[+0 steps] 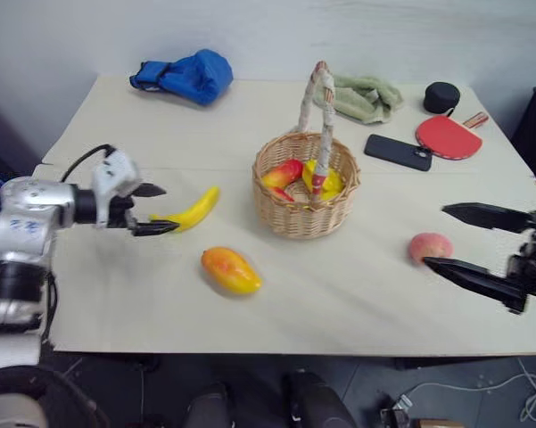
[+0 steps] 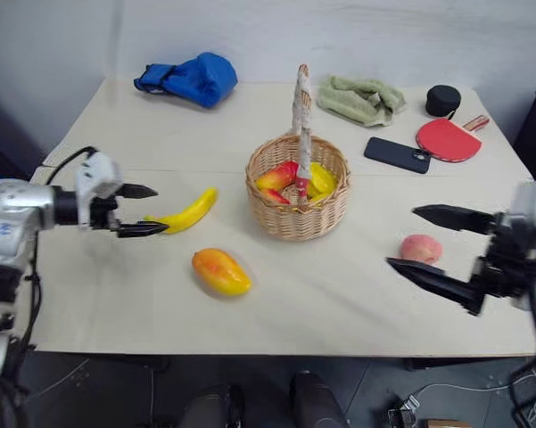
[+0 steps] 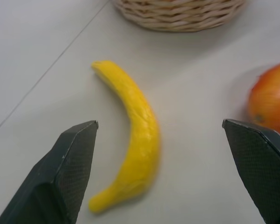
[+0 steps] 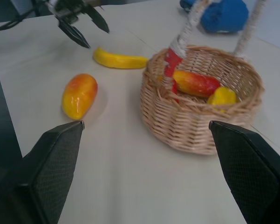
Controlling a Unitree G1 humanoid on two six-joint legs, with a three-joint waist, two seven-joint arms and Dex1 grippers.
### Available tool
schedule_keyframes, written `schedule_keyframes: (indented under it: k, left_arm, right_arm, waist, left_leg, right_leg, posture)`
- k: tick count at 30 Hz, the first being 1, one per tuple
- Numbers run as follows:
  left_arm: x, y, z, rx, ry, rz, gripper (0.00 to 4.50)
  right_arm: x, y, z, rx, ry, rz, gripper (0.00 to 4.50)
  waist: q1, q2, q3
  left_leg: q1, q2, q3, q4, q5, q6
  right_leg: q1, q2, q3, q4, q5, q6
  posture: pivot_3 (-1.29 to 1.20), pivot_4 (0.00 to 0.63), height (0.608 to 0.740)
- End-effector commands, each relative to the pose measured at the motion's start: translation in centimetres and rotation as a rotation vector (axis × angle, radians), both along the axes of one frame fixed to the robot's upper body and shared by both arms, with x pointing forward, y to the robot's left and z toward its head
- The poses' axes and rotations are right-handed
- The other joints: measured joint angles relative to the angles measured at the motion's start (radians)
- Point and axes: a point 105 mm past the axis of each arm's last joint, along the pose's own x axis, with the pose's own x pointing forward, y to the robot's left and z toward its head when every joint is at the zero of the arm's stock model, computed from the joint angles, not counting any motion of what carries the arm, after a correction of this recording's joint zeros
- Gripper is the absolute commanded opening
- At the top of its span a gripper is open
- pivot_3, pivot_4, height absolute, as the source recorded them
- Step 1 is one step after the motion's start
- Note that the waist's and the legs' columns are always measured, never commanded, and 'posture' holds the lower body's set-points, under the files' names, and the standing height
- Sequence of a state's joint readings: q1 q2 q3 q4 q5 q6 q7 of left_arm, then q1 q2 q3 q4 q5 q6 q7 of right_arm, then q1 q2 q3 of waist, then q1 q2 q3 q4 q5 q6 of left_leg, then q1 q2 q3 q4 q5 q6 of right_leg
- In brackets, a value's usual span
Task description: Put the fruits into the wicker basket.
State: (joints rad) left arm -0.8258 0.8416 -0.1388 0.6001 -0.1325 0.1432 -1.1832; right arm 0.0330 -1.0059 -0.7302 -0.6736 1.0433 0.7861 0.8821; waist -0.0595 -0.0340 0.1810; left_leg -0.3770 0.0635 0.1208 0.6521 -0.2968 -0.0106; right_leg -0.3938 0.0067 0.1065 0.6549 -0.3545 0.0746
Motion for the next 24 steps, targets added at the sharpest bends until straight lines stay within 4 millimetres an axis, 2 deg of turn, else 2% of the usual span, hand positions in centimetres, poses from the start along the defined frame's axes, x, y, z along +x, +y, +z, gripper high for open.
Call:
schedule_keyframes:
  k: [1, 5, 7, 10, 19, 23, 24]
  left_arm:
    - [1.5, -1.0, -1.1, 0.086, 0.008, -0.027, 4.50]
    - [3.2, -1.9, -2.5, 0.127, 0.024, 0.012, 4.50]
    - [3.4, -2.3, -3.1, 0.142, 0.035, 0.005, 4.50]
    - [3.4, -2.8, -3.5, 0.134, 0.057, -0.017, 3.88]
    - [3.2, -3.2, -2.8, 0.092, 0.088, -0.038, 0.97]
    - [3.5, -5.3, 0.0, -0.025, 0.031, -0.103, 0.89]
    - [3.6, -6.6, 1.5, -0.100, 0.019, -0.135, 0.89]
  right_arm:
    - [-0.4, 2.4, 0.8, 0.030, -0.052, 0.057, 4.48]
    - [-0.6, 3.7, 0.9, 0.041, -0.063, 0.064, 4.48]
    - [-0.7, 3.9, 1.1, 0.049, -0.068, 0.052, 4.48]
    - [-0.7, 3.9, 1.2, 0.051, -0.069, 0.029, 4.50]
    - [-0.4, 3.4, 1.3, 0.043, -0.070, -0.011, 4.50]
    - [-0.3, 3.2, 1.3, 0.053, -0.073, -0.030, 4.50]
    - [-0.3, 3.1, 1.2, 0.057, -0.072, -0.034, 4.50]
  waist:
    - [0.005, 0.000, 0.000]
    - [0.008, 0.000, 0.000]
    - [0.009, -0.001, 0.000]
    - [0.009, -0.001, 0.000]
    - [0.008, -0.002, -0.001]
    - [0.008, -0.002, -0.001]
    - [0.009, -0.002, -0.001]
  left_leg:
    - [-0.001, 0.000, 0.000, 0.002, 0.000, 0.000]
    - [-0.016, 0.002, 0.000, 0.011, -0.003, 0.001]
    - [-0.019, 0.002, 0.000, 0.012, -0.003, 0.001]
    - [-0.018, 0.002, 0.000, 0.014, -0.002, 0.001]
    - [-0.014, 0.000, 0.000, 0.014, 0.001, 0.006]
    - [-0.014, 0.000, 0.000, 0.014, 0.002, 0.004]
    - [-0.015, 0.000, 0.000, 0.014, 0.003, 0.003]
  right_leg:
    - [-0.001, 0.000, 0.000, 0.001, 0.000, 0.001]
    - [-0.017, 0.000, -0.001, 0.011, 0.000, 0.005]
    - [-0.020, 0.000, -0.002, 0.013, 0.000, 0.005]
    - [-0.019, 0.000, -0.001, 0.014, 0.000, 0.005]
    - [-0.014, -0.001, 0.001, 0.016, 0.001, 0.004]
    - [-0.015, -0.001, 0.001, 0.017, 0.001, 0.004]
    - [-0.015, -0.001, 0.001, 0.017, 0.001, 0.004]
  posture:
    - [0.00, 0.150, 0.740]
    - [0.00, 0.150, 0.740]
    - [0.00, 0.150, 0.740]
    - [0.00, 0.150, 0.740]
    - [0.00, 0.150, 0.740]
    - [0.00, 0.150, 0.740]
    - [0.00, 0.150, 0.740]
